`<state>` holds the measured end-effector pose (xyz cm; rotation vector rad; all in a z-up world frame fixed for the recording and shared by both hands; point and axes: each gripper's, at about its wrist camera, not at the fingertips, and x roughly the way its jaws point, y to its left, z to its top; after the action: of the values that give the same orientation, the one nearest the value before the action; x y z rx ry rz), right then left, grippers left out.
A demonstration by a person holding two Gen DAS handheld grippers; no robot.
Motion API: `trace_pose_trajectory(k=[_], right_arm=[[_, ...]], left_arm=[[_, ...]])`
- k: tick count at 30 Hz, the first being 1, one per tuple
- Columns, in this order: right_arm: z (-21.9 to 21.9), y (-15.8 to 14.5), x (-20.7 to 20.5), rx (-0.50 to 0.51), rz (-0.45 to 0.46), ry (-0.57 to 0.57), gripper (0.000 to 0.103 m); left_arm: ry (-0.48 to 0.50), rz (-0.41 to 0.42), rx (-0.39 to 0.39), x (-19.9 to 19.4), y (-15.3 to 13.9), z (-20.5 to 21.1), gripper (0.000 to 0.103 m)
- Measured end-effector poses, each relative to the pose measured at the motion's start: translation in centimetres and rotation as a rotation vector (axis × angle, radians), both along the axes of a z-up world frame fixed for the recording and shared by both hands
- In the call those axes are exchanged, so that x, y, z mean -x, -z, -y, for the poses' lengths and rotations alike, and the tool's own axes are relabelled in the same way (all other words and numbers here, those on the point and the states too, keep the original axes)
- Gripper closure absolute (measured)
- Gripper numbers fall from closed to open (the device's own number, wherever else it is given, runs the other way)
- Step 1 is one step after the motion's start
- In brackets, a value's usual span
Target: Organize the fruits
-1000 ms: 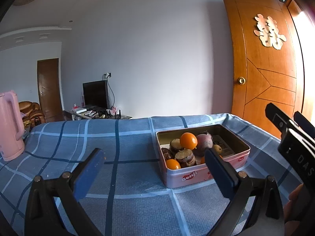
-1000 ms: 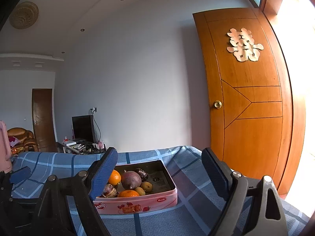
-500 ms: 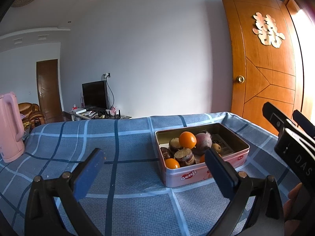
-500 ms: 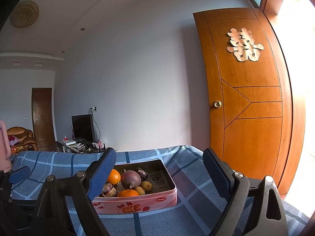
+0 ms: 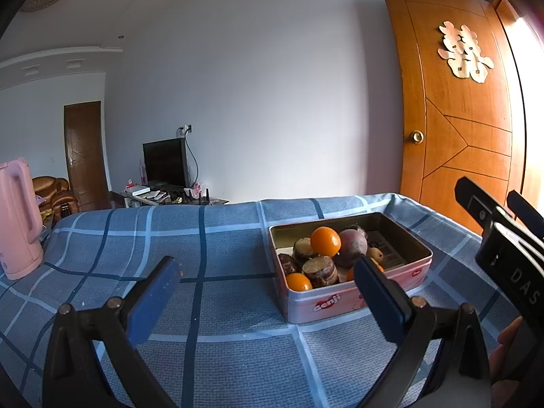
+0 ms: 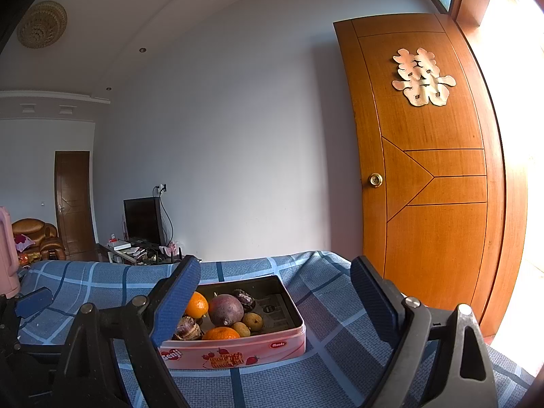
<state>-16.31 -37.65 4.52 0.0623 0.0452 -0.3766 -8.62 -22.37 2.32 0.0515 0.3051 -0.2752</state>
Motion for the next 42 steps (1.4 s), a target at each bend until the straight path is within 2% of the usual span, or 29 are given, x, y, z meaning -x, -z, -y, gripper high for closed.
trace_pose_trajectory(k=[35, 42], right_arm=[[0.16, 0.14, -0.03, -0.002, -0.01, 0.009, 0.012], [0.19, 0.11, -0.1, -0.007, -0.017, 0.015, 0.012]], left_arm=[[-0.011, -0.018, -0.009, -0.26, 0.05, -0.06, 0.0], [-0.015, -0.044, 0.001, -0.58, 0.15, -0.31, 0.0]])
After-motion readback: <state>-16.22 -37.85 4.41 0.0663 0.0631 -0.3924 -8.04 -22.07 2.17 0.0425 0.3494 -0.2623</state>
